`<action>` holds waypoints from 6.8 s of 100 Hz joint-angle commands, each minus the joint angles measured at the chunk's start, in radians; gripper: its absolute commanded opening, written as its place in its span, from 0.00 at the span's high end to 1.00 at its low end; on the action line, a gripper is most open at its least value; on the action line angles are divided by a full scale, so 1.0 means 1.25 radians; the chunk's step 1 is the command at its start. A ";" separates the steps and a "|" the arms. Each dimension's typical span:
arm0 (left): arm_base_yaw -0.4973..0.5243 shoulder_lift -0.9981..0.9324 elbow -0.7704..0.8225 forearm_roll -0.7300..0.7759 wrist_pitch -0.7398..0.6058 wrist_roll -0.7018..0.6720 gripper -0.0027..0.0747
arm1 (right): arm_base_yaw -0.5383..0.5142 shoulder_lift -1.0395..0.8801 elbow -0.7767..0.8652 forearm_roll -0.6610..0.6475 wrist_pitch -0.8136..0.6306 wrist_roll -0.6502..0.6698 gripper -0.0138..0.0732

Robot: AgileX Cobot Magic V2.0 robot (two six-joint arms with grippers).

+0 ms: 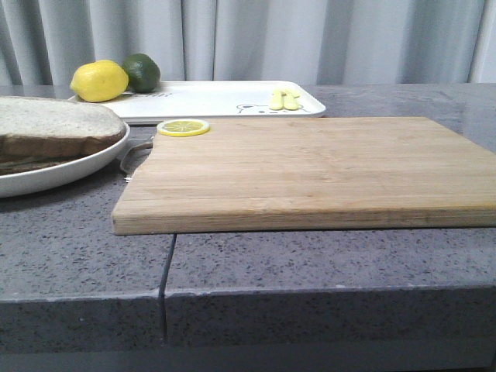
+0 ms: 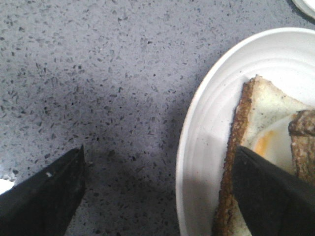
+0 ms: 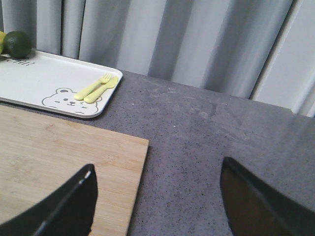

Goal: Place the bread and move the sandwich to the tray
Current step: 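Move the left gripper to the plate rim and grasp it, then lift the sandwich plate with the left gripper toward the tray, then lower the plate onto the white tray beside the lemon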

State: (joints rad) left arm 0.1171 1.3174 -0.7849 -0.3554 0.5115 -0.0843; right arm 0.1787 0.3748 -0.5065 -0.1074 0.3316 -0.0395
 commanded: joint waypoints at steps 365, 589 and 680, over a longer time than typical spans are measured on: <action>-0.008 0.228 -0.477 -0.587 0.146 0.166 0.99 | -0.006 0.006 -0.018 -0.009 -0.054 0.001 0.24; -0.102 0.667 -0.990 -0.391 0.258 -0.004 0.99 | -0.006 0.006 -0.015 -0.009 -0.030 0.001 0.24; -0.118 0.667 -0.990 -0.355 0.236 -0.004 0.99 | -0.006 0.006 -0.015 -0.009 -0.039 0.001 0.24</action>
State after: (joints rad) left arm -0.0231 2.2240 -1.9831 -0.7455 0.8461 -0.0752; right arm 0.1787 0.3748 -0.4999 -0.1074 0.3720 -0.0395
